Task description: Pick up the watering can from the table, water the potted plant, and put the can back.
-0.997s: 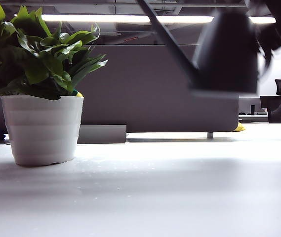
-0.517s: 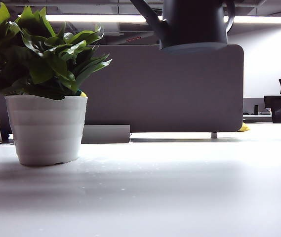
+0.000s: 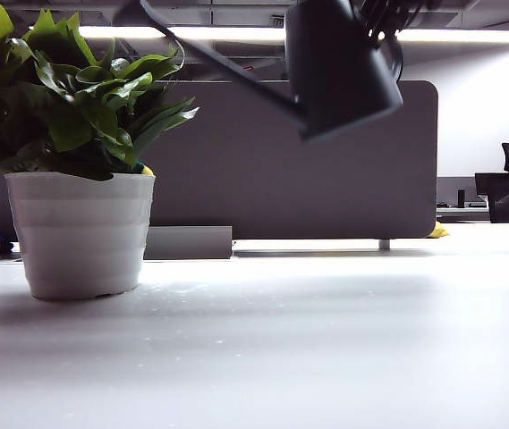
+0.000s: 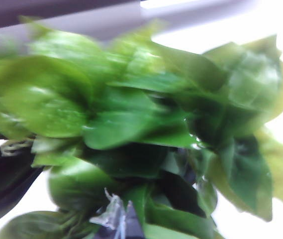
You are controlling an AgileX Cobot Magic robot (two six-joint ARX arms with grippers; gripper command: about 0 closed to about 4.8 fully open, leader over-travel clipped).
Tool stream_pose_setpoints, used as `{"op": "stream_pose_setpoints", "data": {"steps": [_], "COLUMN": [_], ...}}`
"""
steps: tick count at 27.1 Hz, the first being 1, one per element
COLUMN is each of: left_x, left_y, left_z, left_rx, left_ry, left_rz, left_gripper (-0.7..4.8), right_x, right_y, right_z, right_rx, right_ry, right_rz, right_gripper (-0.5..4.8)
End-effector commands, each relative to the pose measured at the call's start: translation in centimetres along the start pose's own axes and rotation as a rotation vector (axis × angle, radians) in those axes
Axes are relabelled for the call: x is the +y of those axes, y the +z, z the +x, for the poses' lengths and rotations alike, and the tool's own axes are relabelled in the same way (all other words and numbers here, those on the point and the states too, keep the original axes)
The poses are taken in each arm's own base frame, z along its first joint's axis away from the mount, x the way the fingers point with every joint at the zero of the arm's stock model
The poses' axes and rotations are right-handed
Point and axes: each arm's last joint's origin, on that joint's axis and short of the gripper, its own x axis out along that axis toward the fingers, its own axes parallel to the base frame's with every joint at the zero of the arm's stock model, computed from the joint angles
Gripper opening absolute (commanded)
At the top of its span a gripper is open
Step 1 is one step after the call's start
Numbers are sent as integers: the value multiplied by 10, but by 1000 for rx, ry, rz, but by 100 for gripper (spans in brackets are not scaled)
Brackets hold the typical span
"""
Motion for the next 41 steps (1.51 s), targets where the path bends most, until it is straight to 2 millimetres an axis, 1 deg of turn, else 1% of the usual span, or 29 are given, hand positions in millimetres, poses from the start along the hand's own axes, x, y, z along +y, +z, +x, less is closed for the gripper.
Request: {"op": "stream_pose_setpoints", "data": {"steps": [1,3,4,7,9,11,16,21,24,27,32,36,41], "left_x": [-7,-12,-12,-12,-11,-11,-12,-21,-24,-23,-23,-24,-25], "left_y": [-2,-2,-3,-4,-4,-4,-4,-3,-3,-4,-7,-7,-7], "left_z": [0,1,1,1,1,1,1,2,2,2,2,2,2], "left_rx": [34,49,55,67,71,73,69,64,66,73,105,106,109], "left_ry": [24,46,73,70,103,117,90,30,20,24,24,18,14], "left_rz": [45,64,68,86,81,66,48,62,68,68,66,66,69], "left_gripper": [-6,-6,-6,-6,-6,-6,-6,-6,-6,-6,-6,-6,-6], "right_x": [-11,-11,-13,-20,-19,-16,-12,-12,-12,-12,-11,-9,-12], "right_y": [8,8,9,14,15,17,25,31,39,45,53,57,65], "right_z": [3,4,4,3,3,4,6,19,23,22,20,19,15], "right_rx": [-66,-76,-84,-121,-162,-166,-193,-206,-221,-254,-260,-283,-314], "right_ry": [-116,-143,-160,-241,-229,-225,-269,-291,-315,-328,-342,-344,-414], "right_rz": [-53,-92,-103,-151,-203,-258,-284,-326,-408,-455,-508,-521,-510], "right_gripper": [-5,-5,-5,-5,-5,-5,-5,-5,-5,-5,-5,-5,-5]}}
